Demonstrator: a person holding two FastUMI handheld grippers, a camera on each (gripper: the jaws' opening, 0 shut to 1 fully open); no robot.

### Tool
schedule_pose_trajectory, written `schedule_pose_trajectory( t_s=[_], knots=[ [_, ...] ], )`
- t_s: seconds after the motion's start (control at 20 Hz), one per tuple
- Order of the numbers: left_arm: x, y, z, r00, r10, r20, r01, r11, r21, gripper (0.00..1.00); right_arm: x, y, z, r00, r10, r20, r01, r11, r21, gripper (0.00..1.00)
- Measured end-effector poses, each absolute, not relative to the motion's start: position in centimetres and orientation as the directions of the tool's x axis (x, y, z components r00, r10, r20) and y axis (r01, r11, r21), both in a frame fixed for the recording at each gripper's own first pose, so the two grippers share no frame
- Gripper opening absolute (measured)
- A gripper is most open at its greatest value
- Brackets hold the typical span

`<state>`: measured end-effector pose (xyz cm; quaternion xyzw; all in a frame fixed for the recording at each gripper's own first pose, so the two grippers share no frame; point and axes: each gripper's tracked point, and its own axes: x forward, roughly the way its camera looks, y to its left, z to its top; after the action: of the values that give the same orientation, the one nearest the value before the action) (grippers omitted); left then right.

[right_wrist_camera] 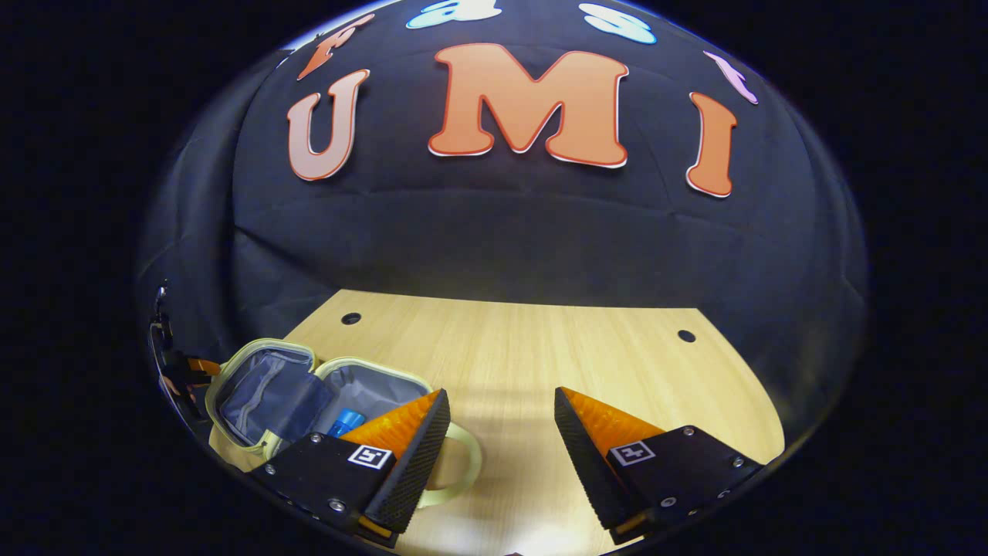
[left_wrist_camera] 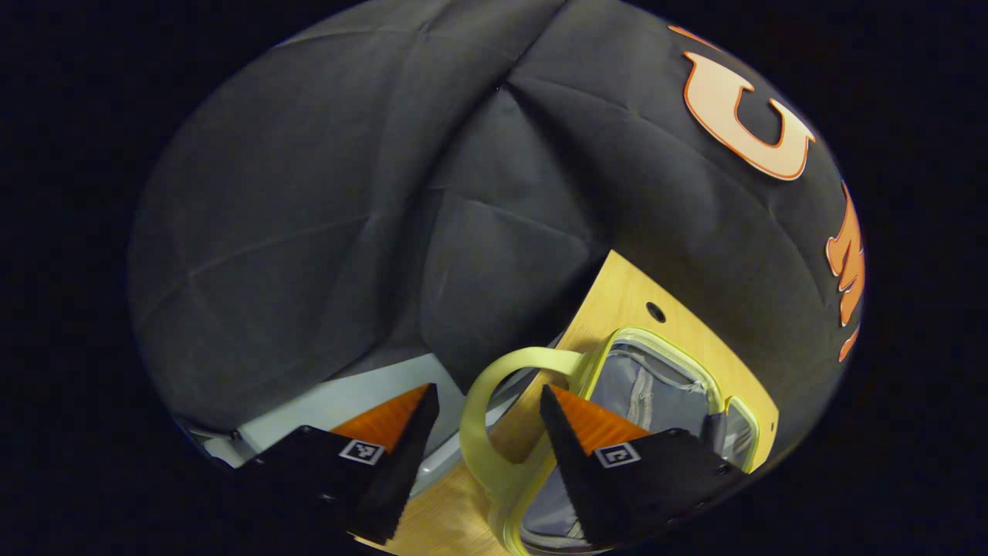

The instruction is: First open the suitcase, pack the skin care products into it, and then close the suitcase.

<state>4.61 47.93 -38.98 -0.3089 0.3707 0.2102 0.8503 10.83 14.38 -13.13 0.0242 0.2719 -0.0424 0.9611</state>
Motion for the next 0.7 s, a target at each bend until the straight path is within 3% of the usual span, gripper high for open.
schedule_pose_trajectory(
  t_s=[0.1, 0.15, 0.2, 0.25, 0.3, 0.35, 0.4, 0.55, 0.6, 0.7],
  knots=[
    [5.5, 47.1, -39.6, 0.655, 0.082, -0.751, -0.563, 0.716, -0.412, 0.72, 11.1, 13.3, -12.7, 0.851, -0.09, -0.517, 0.115, 0.993, 0.016, 0.87],
    [5.8, 47.0, -40.1, 0.649, 0.063, -0.758, -0.559, 0.716, -0.418, 0.72, 11.3, 12.7, -12.5, 0.852, -0.098, -0.515, 0.125, 0.992, 0.018, 0.87],
    [5.8, 47.0, -40.5, 0.648, 0.043, -0.76, -0.554, 0.711, -0.432, 0.58, 11.4, 12.2, -12.3, 0.851, -0.105, -0.515, 0.135, 0.991, 0.022, 0.88],
    [6.1, 47.0, -40.7, 0.647, 0.017, -0.762, -0.557, 0.694, -0.457, 0.53, 11.3, 12.0, -12.1, 0.85, -0.102, -0.517, 0.138, 0.99, 0.031, 0.88],
    [5.5, 47.6, -41.1, 0.628, 0.022, -0.778, -0.582, 0.677, -0.451, 0.58, 11.1, 11.6, -12.0, 0.85, -0.107, -0.516, 0.142, 0.989, 0.028, 0.88],
    [5.8, 48.0, -41.9, 0.617, 0.031, -0.786, -0.613, 0.644, -0.457, 0.52, 11.1, 11.2, -11.9, 0.854, -0.112, -0.508, 0.142, 0.99, 0.021, 0.88],
    [5.1, 47.6, -42.0, 0.614, 0.0, -0.79, -0.617, 0.624, -0.48, 0.19, 10.9, 10.7, -11.6, 0.858, -0.12, -0.499, 0.143, 0.99, 0.007, 0.88],
    [5.6, 47.4, -40.5, 0.663, -0.029, -0.748, -0.58, 0.612, -0.538, 0.21, 9.7, 9.2, -11.9, 0.853, -0.142, -0.502, 0.141, 0.989, -0.04, 0.88],
    [5.6, 47.3, -40.2, 0.67, -0.03, -0.742, -0.562, 0.633, -0.533, 0.11, 9.5, 8.9, -11.7, 0.856, -0.144, -0.497, 0.141, 0.989, -0.045, 0.88],
    [6.0, 47.1, -38.8, 0.668, -0.02, -0.744, -0.542, 0.671, -0.506, 0.02, 8.9, 8.1, -11.1, 0.864, -0.156, -0.478, 0.15, 0.987, -0.051, 0.88]
  ],
)
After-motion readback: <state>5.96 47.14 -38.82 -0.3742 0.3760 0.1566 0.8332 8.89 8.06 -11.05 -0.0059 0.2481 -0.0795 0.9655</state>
